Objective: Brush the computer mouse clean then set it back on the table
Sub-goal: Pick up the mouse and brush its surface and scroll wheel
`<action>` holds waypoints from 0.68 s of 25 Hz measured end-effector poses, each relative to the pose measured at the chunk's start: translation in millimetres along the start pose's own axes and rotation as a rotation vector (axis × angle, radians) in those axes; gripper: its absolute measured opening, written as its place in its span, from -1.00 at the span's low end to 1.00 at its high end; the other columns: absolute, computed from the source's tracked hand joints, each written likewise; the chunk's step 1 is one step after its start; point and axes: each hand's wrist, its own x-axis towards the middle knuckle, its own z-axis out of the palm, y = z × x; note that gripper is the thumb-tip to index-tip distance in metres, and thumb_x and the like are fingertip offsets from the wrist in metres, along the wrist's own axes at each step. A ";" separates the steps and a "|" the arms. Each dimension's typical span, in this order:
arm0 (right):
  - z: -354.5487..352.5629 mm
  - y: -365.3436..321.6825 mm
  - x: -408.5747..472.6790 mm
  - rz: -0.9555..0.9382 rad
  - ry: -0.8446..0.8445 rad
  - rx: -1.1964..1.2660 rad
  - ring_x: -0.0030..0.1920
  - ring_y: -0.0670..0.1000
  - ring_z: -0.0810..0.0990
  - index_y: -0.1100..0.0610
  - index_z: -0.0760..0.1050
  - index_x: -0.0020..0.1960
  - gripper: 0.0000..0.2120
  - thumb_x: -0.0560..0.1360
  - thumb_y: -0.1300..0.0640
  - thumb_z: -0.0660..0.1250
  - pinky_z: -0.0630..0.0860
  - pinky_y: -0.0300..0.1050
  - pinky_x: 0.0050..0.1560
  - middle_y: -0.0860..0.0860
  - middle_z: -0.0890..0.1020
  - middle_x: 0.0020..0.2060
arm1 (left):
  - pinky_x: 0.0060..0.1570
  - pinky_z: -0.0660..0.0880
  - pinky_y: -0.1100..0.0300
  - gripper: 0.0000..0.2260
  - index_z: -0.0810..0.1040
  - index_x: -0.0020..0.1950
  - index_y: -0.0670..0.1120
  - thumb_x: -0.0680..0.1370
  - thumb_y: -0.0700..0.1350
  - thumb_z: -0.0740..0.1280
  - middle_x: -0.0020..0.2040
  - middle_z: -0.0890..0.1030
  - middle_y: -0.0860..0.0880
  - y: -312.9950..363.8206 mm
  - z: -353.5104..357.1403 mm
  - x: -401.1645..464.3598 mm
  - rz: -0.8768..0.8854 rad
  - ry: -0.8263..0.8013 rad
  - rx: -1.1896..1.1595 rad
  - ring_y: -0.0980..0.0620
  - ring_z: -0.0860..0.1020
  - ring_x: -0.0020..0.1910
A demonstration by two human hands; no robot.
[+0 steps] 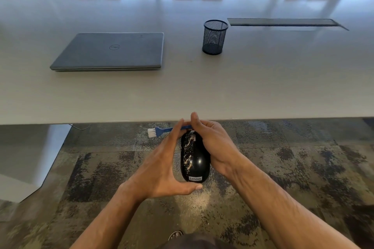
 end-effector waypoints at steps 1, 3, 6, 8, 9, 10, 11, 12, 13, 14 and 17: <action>-0.7 -0.1 0.8 0.007 -0.006 0.008 -0.09 -0.06 0.75 0.14 0.70 0.03 -0.60 0.66 -0.10 0.20 0.57 -0.07 0.05 0.05 0.77 -0.09 | 0.41 -0.04 0.52 0.21 -0.29 0.59 0.13 0.27 0.31 0.53 0.50 -0.03 0.38 0.1 -0.3 0.8 0.002 -0.001 0.002 0.38 0.06 0.50; -2.0 -0.7 2.2 0.008 -0.011 0.014 0.01 -0.02 0.74 0.15 0.68 0.11 -0.59 0.66 -0.11 0.19 0.57 -0.04 0.12 0.07 0.77 -0.02 | 0.41 -0.03 0.50 0.22 -0.27 0.60 0.08 0.27 0.29 0.55 0.51 -0.03 0.39 -0.9 -0.5 1.9 0.004 0.008 0.002 0.37 0.07 0.51; -5.0 0.0 5.1 -0.004 -0.034 0.014 0.16 0.02 0.70 0.12 0.65 0.23 -0.63 0.67 -0.08 0.20 0.57 0.01 0.24 0.05 0.75 0.09 | 0.41 -0.01 0.50 0.22 -0.22 0.62 0.02 0.27 0.27 0.56 0.51 -0.02 0.40 -2.1 -0.9 3.7 0.018 0.022 -0.004 0.37 0.08 0.51; -6.1 -0.2 6.7 -0.005 -0.041 0.020 0.22 0.03 0.67 0.12 0.62 0.28 -0.65 0.67 -0.06 0.22 0.55 0.03 0.30 0.02 0.72 0.16 | 0.41 0.03 0.49 0.18 -0.16 0.61 0.09 0.26 0.25 0.57 0.51 0.03 0.39 -1.3 -2.2 5.9 0.019 0.028 -0.031 0.35 0.13 0.50; -6.1 -0.3 7.9 -0.002 -0.042 0.029 0.25 0.03 0.66 0.12 0.62 0.29 -0.65 0.67 -0.04 0.22 0.54 0.03 0.32 0.01 0.71 0.20 | 0.41 0.05 0.48 0.16 -0.13 0.60 0.12 0.25 0.23 0.58 0.51 0.07 0.37 -1.4 -2.8 6.9 0.018 0.031 -0.044 0.34 0.15 0.49; -5.9 -0.5 8.8 0.001 -0.044 0.038 0.26 0.02 0.65 0.12 0.62 0.28 -0.66 0.67 -0.04 0.23 0.54 0.02 0.33 -0.01 0.69 0.23 | 0.41 0.07 0.47 0.15 -0.11 0.60 0.11 0.25 0.22 0.59 0.51 0.11 0.33 -1.7 -3.1 7.9 0.018 0.035 -0.048 0.32 0.17 0.49; -5.8 -0.9 9.6 0.004 -0.047 0.043 0.26 0.01 0.65 0.11 0.65 0.25 -0.67 0.66 -0.04 0.23 0.55 0.00 0.31 -0.02 0.69 0.24 | 0.42 0.08 0.46 0.15 -0.09 0.60 0.09 0.25 0.20 0.60 0.52 0.12 0.29 -2.6 -3.0 8.8 0.019 0.038 -0.045 0.32 0.18 0.49; -5.8 -1.0 10.1 0.006 -0.055 0.042 0.23 0.00 0.66 0.09 0.67 0.20 -0.67 0.66 -0.05 0.23 0.58 -0.02 0.27 -0.03 0.70 0.21 | 0.42 0.08 0.46 0.16 -0.09 0.60 0.06 0.24 0.19 0.61 0.52 0.12 0.28 -3.9 -2.9 9.5 0.021 0.040 -0.039 0.33 0.18 0.49; -6.2 -1.0 10.7 0.008 -0.064 0.036 0.18 -0.01 0.68 0.08 0.69 0.16 -0.67 0.66 -0.06 0.22 0.60 -0.04 0.22 -0.01 0.72 0.17 | 0.41 0.07 0.47 0.16 -0.10 0.60 0.06 0.24 0.18 0.61 0.52 0.11 0.29 -5.5 -2.5 10.2 0.021 0.042 -0.033 0.34 0.18 0.49; -6.5 -0.3 10.9 0.011 -0.075 0.033 0.16 0.00 0.69 0.08 0.69 0.16 -0.66 0.67 -0.07 0.21 0.61 -0.03 0.21 0.03 0.73 0.14 | 0.40 0.07 0.49 0.17 -0.11 0.60 0.08 0.24 0.19 0.61 0.51 0.09 0.32 -7.0 -2.1 10.3 0.016 0.042 -0.032 0.36 0.17 0.48; -9.4 2.2 12.8 0.019 -0.108 0.060 0.21 0.08 0.68 0.11 0.62 0.27 -0.63 0.67 -0.06 0.18 0.58 0.07 0.29 0.09 0.71 0.17 | 0.35 0.07 0.54 0.15 -0.15 0.57 0.21 0.23 0.24 0.59 0.46 0.03 0.47 -9.6 -1.5 10.1 -0.011 0.049 -0.037 0.44 0.18 0.43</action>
